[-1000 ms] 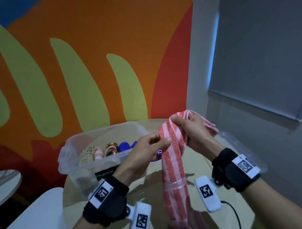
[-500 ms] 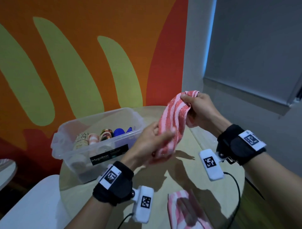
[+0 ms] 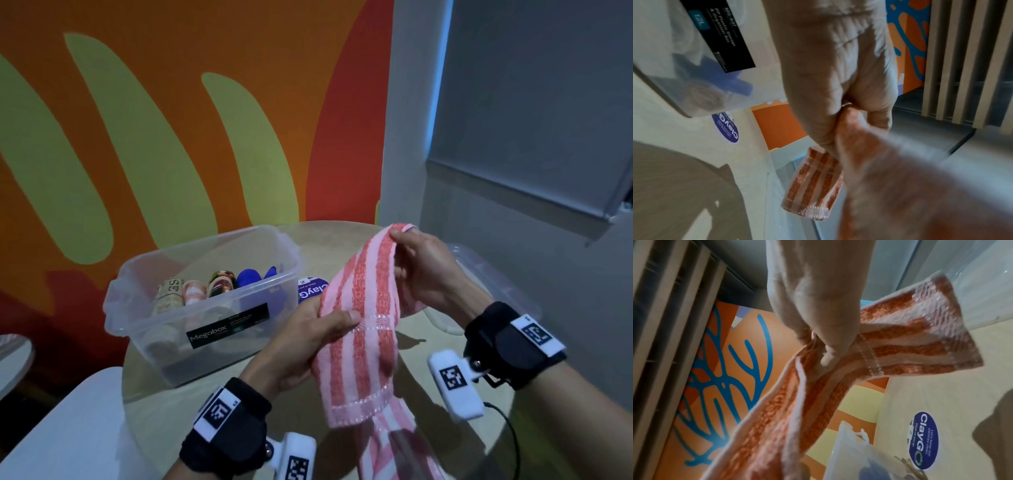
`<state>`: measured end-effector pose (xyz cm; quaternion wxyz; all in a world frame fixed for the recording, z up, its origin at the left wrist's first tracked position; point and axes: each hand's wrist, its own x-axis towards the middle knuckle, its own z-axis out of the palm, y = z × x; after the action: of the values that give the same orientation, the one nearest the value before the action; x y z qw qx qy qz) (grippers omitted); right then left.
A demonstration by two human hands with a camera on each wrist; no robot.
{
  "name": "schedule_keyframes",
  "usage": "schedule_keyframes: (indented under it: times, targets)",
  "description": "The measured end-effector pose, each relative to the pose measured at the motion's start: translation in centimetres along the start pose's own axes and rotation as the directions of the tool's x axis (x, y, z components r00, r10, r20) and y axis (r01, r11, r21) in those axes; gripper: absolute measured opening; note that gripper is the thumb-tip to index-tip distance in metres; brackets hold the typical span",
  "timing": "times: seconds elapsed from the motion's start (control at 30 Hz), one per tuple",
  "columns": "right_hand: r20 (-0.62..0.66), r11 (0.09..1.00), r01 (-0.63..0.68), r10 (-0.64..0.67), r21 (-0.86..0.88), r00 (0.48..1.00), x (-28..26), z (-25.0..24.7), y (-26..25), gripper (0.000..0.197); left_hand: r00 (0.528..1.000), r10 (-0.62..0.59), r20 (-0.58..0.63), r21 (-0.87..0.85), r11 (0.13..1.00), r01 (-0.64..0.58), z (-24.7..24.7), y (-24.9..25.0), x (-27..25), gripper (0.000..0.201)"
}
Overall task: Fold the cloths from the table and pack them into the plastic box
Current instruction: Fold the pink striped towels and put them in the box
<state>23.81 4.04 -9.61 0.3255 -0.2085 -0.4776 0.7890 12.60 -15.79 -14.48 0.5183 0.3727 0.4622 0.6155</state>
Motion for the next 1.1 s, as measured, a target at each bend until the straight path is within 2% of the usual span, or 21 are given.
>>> schedule_keyframes:
  times: [0.1,0.23,0.3,0.43,0.47,0.53,0.6,0.67,0.73,0.8,0.87,0.9,1.0,1.1]
  targets:
    - [-0.047,0.999,-0.033,0.033,-0.016,0.998,0.3,-1.0,0.2,0.019,0.999,-0.035,0.023,-0.072,0.997,0.037,-0.5,-0.6,-0.3,0.039]
    - [-0.106,0.963,-0.22,0.205,-0.156,0.973,1.8,-2.6,4.1,0.02,0.995,-0.091,-0.038,-0.055,0.995,0.089,-0.2,-1.6,-0.2,0.045]
    - [-0.093,0.973,-0.193,0.182,-0.124,0.979,3.1,-2.5,3.5,0.02,0.992,-0.102,-0.07,-0.112,0.989,0.093,0.1,-1.4,0.4,0.048]
    - [0.087,0.992,-0.03,0.019,0.122,0.996,5.1,-0.8,-2.4,0.032,0.995,-0.029,-0.098,-0.218,0.976,0.007,0.0,0.0,2.6,0.046]
    - [0.098,0.997,-0.017,0.009,0.079,0.995,5.6,-0.9,-3.0,0.035,0.991,-0.034,-0.127,-0.228,0.974,0.004,-0.1,0.0,3.2,0.044]
    - [0.1,0.986,-0.034,0.051,-0.164,0.994,6.0,-2.2,-1.7,0.048,0.979,-0.116,-0.17,-0.268,0.961,0.068,-0.7,-0.8,4.1,0.04]
    - [0.062,0.884,-0.148,0.195,-0.443,0.979,5.3,-4.4,1.5,0.05,0.95,-0.256,-0.178,-0.287,0.937,0.199,-1.6,-3.0,4.4,0.038]
    - [-0.037,0.685,-0.269,0.334,-0.677,0.942,3.3,-6.5,4.8,0.044,0.889,-0.377,-0.258,-0.22,0.919,0.326,-2.5,-5.6,4.1,0.036]
    - [-0.1,0.519,-0.288,0.36,-0.804,0.928,1.4,-7.8,7.2,0.042,0.852,-0.412,-0.322,-0.101,0.91,0.402,-3.0,-7.7,3.4,0.034]
    - [-0.099,0.397,-0.193,0.245,-0.897,0.965,-0.1,-8.1,8.7,0.036,0.857,-0.38,-0.349,0.011,0.912,0.409,-3.2,-8.9,2.5,0.032]
    - [0.001,0.198,-0.021,0.107,-0.98,0.994,-1.6,-7.2,9.0,0.024,0.857,-0.333,-0.393,0.036,0.926,0.377,-3.4,-9.3,1.9,0.038]
    - [0.067,0.146,0.052,0.103,-0.988,0.992,-2.4,-6.6,9.2,0.018,0.849,-0.315,-0.424,0.037,0.931,0.364,-3.4,-9.1,1.7,0.041]
    - [0.218,0.115,0.195,0.253,-0.974,0.943,-4.8,-4.7,9.8,0.016,0.838,-0.269,-0.475,0.1,0.929,0.355,-3.5,-8.5,1.6,0.043]
    - [0.308,0.062,0.308,0.382,-0.949,0.871,-6.5,-4.0,11.3,0.042,0.82,-0.253,-0.514,0.1,0.931,0.35,-3.8,-7.9,1.6,0.035]
